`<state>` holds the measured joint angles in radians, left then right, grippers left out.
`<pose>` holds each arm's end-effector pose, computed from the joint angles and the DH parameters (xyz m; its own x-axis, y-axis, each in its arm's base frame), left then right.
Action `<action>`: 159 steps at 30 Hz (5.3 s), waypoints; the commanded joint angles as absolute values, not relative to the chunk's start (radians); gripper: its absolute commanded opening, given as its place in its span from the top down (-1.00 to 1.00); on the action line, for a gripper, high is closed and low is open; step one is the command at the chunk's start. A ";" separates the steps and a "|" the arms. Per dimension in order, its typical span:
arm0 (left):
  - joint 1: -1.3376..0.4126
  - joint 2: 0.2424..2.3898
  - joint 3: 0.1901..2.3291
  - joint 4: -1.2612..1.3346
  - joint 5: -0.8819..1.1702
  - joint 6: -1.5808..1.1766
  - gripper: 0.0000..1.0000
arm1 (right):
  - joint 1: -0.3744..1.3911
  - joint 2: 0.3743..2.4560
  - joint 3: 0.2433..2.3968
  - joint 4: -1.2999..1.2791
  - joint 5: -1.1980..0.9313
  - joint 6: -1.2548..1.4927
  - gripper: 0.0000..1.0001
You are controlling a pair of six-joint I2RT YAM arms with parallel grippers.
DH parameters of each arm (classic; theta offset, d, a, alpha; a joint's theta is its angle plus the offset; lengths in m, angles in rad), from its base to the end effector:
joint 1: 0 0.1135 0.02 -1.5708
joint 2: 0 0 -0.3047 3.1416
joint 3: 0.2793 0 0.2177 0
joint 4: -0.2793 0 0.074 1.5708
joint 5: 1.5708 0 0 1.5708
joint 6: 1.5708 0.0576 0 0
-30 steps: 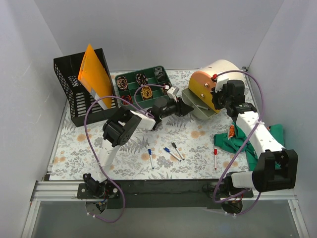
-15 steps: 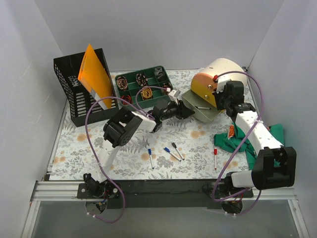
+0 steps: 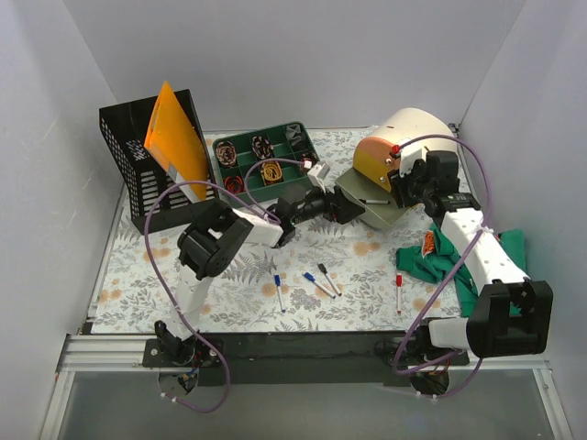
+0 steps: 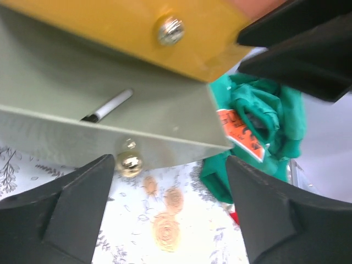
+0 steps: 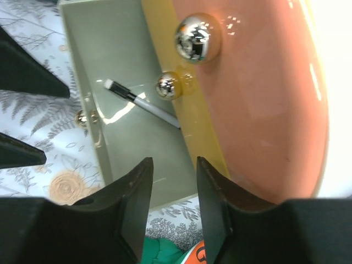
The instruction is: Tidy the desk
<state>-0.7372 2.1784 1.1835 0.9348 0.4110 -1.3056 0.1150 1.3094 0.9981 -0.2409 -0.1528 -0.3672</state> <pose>0.3435 -0.3429 0.2132 -0.8913 -0.3857 -0.2385 0.1960 0.1466 -0.9696 0.2675 0.0397 0.3322 -0.3994 -0.4033 -0.8233 -0.4131 0.8809 -0.2311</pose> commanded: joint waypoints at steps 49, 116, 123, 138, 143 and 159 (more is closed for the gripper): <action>-0.673 0.830 0.630 0.006 -0.002 -0.617 -0.97 | 0.141 1.269 0.608 -0.872 -0.290 -2.273 -0.44; -0.673 0.845 0.637 -0.028 -0.002 -0.621 -0.97 | 0.334 1.420 1.040 -0.201 0.024 -0.589 0.36; -0.673 0.847 0.634 -0.026 -0.002 -0.634 -0.96 | 0.331 1.407 1.031 -0.192 0.008 -0.581 0.13; -0.660 0.971 0.670 -0.058 0.236 -1.023 -0.96 | 0.256 1.289 0.989 -0.405 -0.719 -0.614 -0.09; -0.660 0.936 0.601 -0.084 0.250 -1.282 -0.73 | 0.235 1.244 0.937 -0.396 -0.776 -0.624 -0.12; -0.911 1.362 0.770 -0.621 -0.222 -1.929 -0.03 | 0.233 1.207 0.927 -0.396 -0.788 -0.629 -0.12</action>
